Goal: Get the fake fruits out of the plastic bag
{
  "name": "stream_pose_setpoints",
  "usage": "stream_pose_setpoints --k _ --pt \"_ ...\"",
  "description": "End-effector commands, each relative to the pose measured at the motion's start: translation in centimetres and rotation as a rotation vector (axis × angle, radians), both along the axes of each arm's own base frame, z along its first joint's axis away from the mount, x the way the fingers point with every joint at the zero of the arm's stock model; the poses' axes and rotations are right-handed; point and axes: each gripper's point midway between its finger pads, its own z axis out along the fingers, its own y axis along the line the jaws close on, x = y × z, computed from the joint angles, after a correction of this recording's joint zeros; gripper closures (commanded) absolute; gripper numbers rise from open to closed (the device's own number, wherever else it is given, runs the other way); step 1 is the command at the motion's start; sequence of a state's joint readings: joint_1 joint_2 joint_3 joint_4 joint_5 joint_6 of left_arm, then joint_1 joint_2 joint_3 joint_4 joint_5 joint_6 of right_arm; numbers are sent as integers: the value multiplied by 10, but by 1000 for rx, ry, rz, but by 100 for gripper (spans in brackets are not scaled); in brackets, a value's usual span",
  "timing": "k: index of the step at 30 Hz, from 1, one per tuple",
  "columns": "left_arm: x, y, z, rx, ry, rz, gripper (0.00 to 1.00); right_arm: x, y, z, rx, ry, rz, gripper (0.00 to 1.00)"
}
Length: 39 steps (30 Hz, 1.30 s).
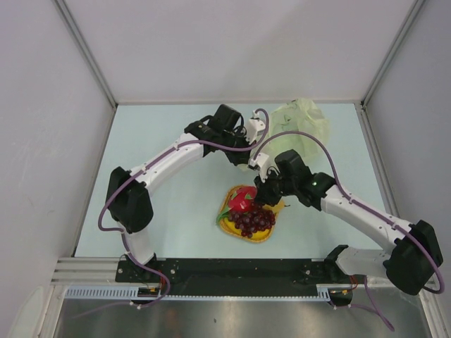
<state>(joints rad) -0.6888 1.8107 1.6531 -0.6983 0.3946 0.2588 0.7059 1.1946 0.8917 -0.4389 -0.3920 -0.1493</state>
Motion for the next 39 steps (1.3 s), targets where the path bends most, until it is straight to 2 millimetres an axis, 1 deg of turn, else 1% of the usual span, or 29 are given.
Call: stream_pose_setpoints --k 1,3,5,6,7,11,13,15,16,19,20,21,23,24,25,26,27,28,30,31,32,33,34,35,36,37,39 --pt "0 1 22 -41 -43 6 100 8 2 -3 0 -18 -34 93" --pt "-1 1 21 -42 -40 3 100 11 0 -6 -9 -22 -48 91" --pt "-1 0 19 -41 -33 0 100 11 0 -9 -13 -20 -51 85" --pt "-1 0 18 -42 -29 0 100 10 0 -8 -12 -21 -51 80" --pt "-2 -2 17 -47 -20 -7 100 10 0 -8 -12 -22 -49 70" --pt "-2 -6 19 -58 -9 -12 100 13 -1 -7 -9 -31 -58 54" --pt "-1 -6 19 -59 -8 -12 100 14 0 -5 -1 -39 -58 49" --pt "0 -7 19 -61 -7 -11 100 19 1 4 22 -73 -54 47" --pt "0 -7 19 -62 -6 -10 100 24 4 12 44 -103 -55 46" --pt "-1 -7 20 -63 -3 -10 100 45 2 43 103 -168 -105 41" --pt "0 -6 19 -63 -1 -8 100 53 -1 47 111 -171 -135 40" --pt "0 -5 17 -58 4 -6 100 65 -6 55 136 -171 -185 39" --pt "2 -4 14 -52 6 -2 100 74 -11 60 162 -159 -222 38" --pt "4 -4 12 -47 5 3 100 83 -19 66 190 -160 -266 38" --pt "6 -3 10 -40 3 6 100 87 -23 68 198 -158 -285 38" --pt "12 0 13 -41 -8 17 100 91 -27 73 209 -164 -306 39" --pt "21 5 12 -22 -26 46 100 100 -39 76 214 -163 -353 39" --pt "30 10 15 -15 -43 78 100 103 -43 78 220 -164 -365 39" --pt "60 32 24 19 -113 188 100 111 -56 86 230 -182 -403 39" --pt "71 43 32 24 -150 238 100 113 -58 91 238 -196 -408 38" --pt "87 64 37 40 -180 299 100 117 -60 98 248 -215 -417 36" --pt "99 83 40 79 -221 366 100 119 -64 107 259 -240 -431 12" --pt "105 100 44 97 -250 405 100 128 -75 113 253 -276 -485 0" --pt "118 129 44 118 -262 475 100 133 -79 122 276 -294 -518 0" --pt "123 147 45 136 -269 518 100 137 -85 129 287 -316 -540 0" --pt "129 180 45 150 -265 595 100 143 -94 137 295 -333 -566 0" --pt "133 210 46 158 -265 664 100 149 -102 147 315 -352 -592 0"
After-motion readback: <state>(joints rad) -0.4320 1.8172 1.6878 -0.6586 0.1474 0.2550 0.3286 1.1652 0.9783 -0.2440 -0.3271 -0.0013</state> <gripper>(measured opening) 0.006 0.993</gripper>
